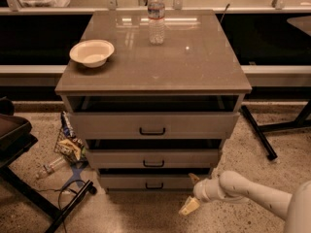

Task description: Open bottom drawer

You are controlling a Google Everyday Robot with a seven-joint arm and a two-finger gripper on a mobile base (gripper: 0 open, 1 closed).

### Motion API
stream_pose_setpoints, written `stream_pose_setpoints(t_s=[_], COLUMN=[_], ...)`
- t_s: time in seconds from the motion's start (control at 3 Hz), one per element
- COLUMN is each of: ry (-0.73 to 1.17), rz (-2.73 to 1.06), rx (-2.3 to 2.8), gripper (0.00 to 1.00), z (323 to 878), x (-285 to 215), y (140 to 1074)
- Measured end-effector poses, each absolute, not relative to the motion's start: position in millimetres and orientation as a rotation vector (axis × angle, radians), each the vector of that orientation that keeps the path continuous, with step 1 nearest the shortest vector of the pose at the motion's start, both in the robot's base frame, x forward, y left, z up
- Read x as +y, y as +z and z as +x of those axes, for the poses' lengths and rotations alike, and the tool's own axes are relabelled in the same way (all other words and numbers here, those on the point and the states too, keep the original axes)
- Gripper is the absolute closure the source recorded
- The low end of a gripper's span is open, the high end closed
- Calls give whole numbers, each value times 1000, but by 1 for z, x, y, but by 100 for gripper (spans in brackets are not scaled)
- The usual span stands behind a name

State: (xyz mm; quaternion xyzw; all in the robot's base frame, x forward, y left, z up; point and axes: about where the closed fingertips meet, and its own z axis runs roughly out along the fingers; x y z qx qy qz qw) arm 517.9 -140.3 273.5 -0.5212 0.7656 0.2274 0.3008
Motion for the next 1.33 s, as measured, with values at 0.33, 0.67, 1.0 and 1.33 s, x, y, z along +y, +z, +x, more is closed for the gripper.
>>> stream_pose_setpoints(t_s=[0.33, 0.67, 1.0, 1.33], ry=[607, 583, 575, 606], rz=[-1387, -1420, -1448, -1453], rx=[2025, 2031, 2044, 2061], gripper=[0, 0, 0, 0], z=[532, 552, 564, 565], x=[-134, -129, -122, -114], y=[260, 249, 236, 212])
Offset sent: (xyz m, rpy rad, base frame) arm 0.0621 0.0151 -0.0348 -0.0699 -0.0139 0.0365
